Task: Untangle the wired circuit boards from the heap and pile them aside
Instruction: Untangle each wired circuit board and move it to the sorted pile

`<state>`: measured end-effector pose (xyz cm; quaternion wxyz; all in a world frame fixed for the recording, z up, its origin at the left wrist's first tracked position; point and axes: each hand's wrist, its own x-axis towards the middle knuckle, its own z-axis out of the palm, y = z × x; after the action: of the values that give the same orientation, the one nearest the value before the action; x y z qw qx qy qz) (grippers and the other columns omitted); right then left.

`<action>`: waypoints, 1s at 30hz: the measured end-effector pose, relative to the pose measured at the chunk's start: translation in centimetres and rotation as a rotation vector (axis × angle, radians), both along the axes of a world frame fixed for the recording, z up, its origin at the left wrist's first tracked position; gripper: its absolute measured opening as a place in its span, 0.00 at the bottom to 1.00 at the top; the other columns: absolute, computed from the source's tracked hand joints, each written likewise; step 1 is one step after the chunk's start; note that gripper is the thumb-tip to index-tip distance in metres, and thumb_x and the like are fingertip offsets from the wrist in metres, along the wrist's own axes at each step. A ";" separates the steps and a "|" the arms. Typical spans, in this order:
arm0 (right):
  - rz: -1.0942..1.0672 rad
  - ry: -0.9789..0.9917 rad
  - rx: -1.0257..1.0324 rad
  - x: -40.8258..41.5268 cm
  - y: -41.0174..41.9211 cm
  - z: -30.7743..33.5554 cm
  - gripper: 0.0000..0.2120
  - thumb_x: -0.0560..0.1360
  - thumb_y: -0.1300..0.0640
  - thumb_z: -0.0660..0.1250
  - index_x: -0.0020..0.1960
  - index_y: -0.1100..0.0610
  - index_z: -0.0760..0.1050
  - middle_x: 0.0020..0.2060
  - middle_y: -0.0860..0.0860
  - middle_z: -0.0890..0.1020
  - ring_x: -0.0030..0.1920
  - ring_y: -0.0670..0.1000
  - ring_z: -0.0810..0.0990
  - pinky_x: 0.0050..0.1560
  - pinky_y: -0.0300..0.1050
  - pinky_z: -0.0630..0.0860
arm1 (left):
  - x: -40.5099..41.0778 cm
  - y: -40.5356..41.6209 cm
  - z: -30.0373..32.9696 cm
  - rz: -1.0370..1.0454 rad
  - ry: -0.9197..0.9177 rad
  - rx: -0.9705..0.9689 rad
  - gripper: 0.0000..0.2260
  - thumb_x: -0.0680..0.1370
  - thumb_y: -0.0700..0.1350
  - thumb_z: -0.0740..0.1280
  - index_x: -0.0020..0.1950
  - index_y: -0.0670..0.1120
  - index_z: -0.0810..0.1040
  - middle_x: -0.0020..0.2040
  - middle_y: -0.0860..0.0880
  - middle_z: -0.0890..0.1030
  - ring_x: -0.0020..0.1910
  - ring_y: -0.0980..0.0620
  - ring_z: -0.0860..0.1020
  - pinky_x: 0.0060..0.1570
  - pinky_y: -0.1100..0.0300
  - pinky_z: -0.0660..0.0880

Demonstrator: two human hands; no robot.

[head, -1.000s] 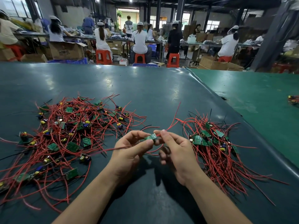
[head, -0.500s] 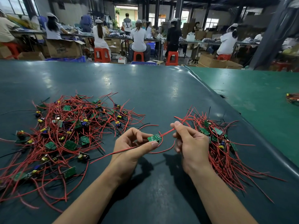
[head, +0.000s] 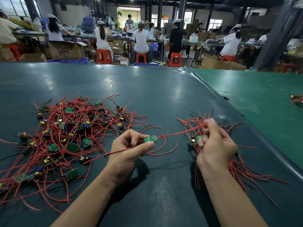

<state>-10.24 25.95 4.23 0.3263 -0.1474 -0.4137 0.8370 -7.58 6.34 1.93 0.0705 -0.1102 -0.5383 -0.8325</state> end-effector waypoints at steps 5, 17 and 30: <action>0.206 -0.026 0.222 0.7 -0.4 -0.1 0.12 0.79 0.57 0.67 0.38 0.60 0.77 0.23 0.47 0.72 0.19 0.44 0.64 0.19 0.34 0.61 | -0.8 -1.0 0.3 0.068 -0.087 0.295 0.10 0.66 0.34 0.71 0.37 0.45 0.73 0.36 0.46 0.82 0.33 0.53 0.81 0.39 0.63 0.79; 0.713 0.095 0.925 3.5 -4.6 -1.5 0.13 0.67 0.47 0.76 0.41 0.52 0.76 0.27 0.47 0.77 0.25 0.46 0.72 0.22 0.42 0.70 | -0.4 -0.5 0.9 -0.139 -0.212 0.092 0.18 0.56 0.51 0.84 0.29 0.46 0.77 0.24 0.48 0.72 0.20 0.54 0.69 0.22 0.65 0.68; 0.217 0.226 0.990 3.2 -4.7 -1.8 0.17 0.74 0.46 0.70 0.33 0.57 0.79 0.25 0.50 0.77 0.24 0.48 0.72 0.26 0.42 0.68 | 0.0 0.0 1.9 -0.070 -0.442 0.016 0.19 0.66 0.62 0.68 0.34 0.45 0.79 0.23 0.47 0.72 0.18 0.54 0.67 0.22 0.69 0.63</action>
<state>-7.02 21.26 2.43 0.3109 0.1595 -0.7352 0.5808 -7.59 6.33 3.82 -0.0772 0.0570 -0.5300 -0.8425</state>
